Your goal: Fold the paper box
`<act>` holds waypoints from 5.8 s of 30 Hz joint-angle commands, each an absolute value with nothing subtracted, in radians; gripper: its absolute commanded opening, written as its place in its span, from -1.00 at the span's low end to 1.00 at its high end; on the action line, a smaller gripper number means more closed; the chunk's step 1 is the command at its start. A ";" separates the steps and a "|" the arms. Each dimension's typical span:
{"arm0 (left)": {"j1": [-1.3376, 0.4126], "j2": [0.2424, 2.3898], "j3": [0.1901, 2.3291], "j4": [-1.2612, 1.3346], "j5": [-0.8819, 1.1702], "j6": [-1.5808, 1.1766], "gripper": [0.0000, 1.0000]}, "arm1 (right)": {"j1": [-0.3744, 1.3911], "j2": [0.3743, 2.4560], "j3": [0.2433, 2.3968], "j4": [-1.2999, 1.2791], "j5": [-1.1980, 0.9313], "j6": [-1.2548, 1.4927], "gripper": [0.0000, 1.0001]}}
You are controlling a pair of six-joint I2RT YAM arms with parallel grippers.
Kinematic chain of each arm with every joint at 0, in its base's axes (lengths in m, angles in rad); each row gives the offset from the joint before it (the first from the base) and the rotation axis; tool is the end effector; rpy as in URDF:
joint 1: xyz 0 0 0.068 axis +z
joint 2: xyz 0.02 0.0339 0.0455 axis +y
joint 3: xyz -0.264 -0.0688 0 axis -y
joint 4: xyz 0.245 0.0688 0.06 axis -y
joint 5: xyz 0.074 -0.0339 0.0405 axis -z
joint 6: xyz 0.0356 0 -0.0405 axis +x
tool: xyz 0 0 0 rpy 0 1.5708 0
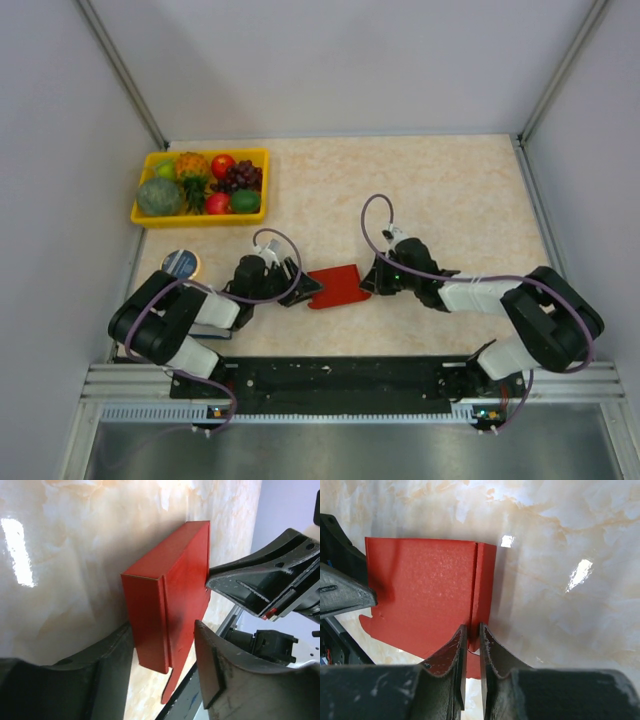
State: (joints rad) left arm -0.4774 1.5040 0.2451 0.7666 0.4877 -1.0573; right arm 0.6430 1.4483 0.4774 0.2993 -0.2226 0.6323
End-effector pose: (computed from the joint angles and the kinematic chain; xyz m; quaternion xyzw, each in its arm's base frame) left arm 0.1945 -0.1194 0.1123 -0.1193 0.8334 -0.4951 0.2148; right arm 0.2039 0.1626 0.1395 -0.0531 0.8948 0.3375 0.2875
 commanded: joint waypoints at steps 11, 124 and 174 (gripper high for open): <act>-0.489 1.366 0.244 0.714 0.472 -1.164 -0.76 | 0.796 1.196 0.696 -0.317 0.176 0.313 -0.01; -0.733 0.413 -0.065 0.658 0.144 -0.526 0.06 | 1.065 1.413 0.994 -0.571 -0.195 -0.371 -0.74; -0.781 0.913 0.209 0.791 0.512 -0.095 -0.67 | 0.968 1.361 1.072 -0.653 -0.402 -0.359 -0.86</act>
